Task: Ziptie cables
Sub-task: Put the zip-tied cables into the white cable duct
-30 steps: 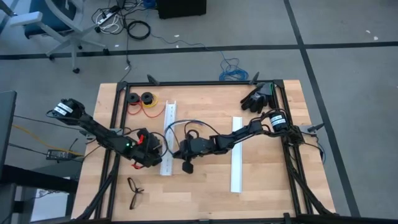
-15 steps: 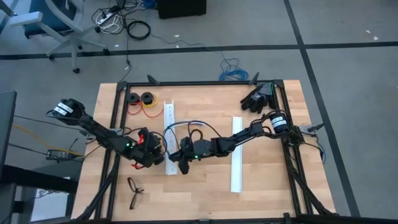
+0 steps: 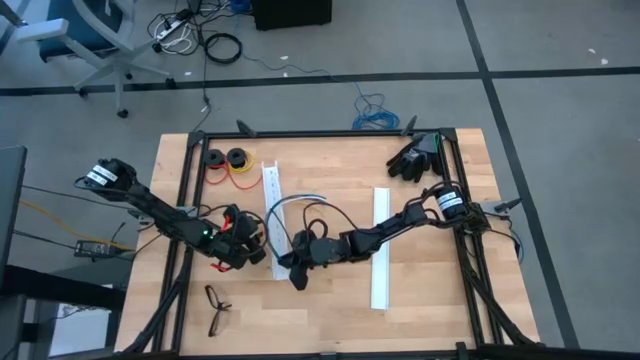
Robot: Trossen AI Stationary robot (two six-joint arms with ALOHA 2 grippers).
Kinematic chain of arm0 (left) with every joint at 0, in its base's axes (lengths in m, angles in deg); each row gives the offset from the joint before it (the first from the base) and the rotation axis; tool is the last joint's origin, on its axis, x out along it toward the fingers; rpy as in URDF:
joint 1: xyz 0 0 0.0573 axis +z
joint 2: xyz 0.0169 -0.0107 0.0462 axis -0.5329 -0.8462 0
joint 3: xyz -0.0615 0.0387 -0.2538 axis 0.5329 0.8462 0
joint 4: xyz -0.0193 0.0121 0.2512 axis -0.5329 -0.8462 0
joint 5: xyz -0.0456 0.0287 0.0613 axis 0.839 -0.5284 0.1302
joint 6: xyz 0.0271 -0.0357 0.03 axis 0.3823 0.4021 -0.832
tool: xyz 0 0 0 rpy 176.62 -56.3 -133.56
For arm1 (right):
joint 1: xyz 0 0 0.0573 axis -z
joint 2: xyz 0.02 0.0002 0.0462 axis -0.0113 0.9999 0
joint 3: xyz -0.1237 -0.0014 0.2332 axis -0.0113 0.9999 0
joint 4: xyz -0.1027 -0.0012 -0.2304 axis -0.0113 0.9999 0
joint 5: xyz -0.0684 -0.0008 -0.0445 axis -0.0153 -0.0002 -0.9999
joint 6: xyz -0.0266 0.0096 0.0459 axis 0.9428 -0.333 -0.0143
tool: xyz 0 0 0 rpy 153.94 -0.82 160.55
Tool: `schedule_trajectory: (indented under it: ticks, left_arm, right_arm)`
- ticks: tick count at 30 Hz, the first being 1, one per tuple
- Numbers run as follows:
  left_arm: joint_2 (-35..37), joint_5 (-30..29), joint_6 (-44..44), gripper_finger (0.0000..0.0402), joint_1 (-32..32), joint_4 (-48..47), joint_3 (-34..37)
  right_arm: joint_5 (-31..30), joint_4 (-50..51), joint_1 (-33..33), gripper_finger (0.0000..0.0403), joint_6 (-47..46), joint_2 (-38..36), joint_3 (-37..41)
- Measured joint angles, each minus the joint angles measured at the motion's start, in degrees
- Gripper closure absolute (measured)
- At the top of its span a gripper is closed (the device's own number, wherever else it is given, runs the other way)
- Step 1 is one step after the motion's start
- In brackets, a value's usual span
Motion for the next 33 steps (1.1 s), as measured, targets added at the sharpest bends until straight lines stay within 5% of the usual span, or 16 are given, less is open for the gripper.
schedule_trajectory:
  ticks: [14, 33]
  left_arm:
    - [0.00, 0.33, 0.02, 0.0245, 0.00, 0.77, 0.00]
    - [0.00, 2.58, 3.20, 0.0246, 0.00, 2.29, 0.00]
  right_arm:
    - [7.57, -0.23, -0.69, 0.0282, -1.55, 0.00, 0.00]
    - [11.27, 0.25, -0.34, 0.0304, -0.32, -0.96, 0.02]
